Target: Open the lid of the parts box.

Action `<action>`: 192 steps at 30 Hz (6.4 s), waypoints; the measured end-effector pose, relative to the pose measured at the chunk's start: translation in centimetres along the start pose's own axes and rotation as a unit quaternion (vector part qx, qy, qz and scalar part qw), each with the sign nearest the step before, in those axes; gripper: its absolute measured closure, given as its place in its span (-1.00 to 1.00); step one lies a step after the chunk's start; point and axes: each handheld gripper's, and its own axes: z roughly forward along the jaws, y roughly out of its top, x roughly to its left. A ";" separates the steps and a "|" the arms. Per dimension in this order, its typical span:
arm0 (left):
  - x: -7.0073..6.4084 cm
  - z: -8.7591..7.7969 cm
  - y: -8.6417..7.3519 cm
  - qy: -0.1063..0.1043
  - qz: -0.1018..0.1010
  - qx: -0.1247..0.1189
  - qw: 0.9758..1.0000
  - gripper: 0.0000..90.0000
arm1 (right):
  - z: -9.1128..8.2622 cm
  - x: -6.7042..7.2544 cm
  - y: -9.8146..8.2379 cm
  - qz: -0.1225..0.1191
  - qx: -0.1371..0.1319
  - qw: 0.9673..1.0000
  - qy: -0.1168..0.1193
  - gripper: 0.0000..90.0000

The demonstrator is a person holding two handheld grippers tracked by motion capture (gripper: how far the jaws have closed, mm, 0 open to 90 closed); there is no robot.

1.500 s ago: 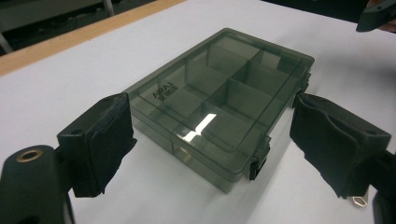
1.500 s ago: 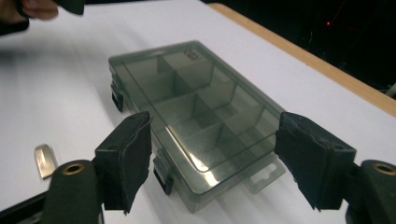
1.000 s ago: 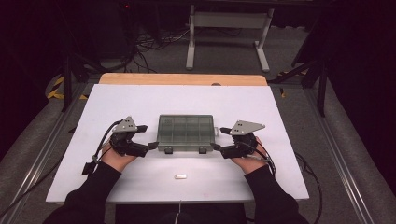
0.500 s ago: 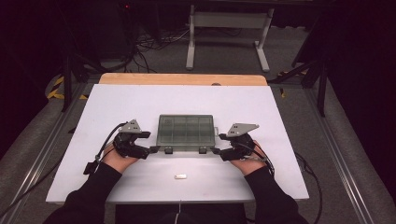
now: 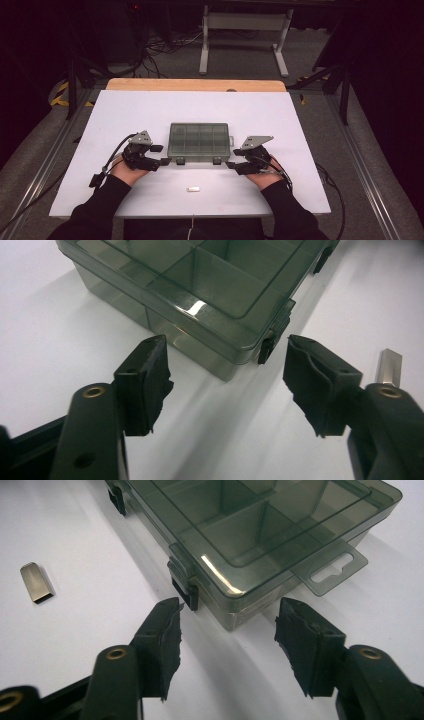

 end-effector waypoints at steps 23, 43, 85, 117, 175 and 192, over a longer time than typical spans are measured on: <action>-0.1 0.2 -0.3 0.002 0.011 0.006 1.000 0.34 | 0.3 -0.4 -0.3 0.008 -0.002 1.000 0.003 0.51; -0.5 0.3 -0.2 0.009 0.029 0.013 0.999 0.49 | 0.3 -0.3 -0.3 0.003 0.001 1.000 0.000 0.62; -0.5 0.3 -0.3 0.008 0.029 0.004 1.000 0.47 | 0.2 0.1 -0.1 -0.011 -0.003 1.000 -0.011 0.67; -0.7 -1.0 0.1 0.004 0.009 -0.055 0.998 1.00 | -1.2 -0.5 0.9 0.007 -0.063 0.998 -0.003 0.74; -1.3 -1.9 -0.1 0.023 -0.011 -0.094 0.995 0.71 | -1.0 -2.4 5.5 -0.036 -0.024 0.999 -0.028 -0.17; -1.7 -3.9 -1.6 0.010 -0.002 -0.132 0.991 0.03 | -1.0 -4.8 9.2 -0.036 -0.028 0.999 -0.026 -0.04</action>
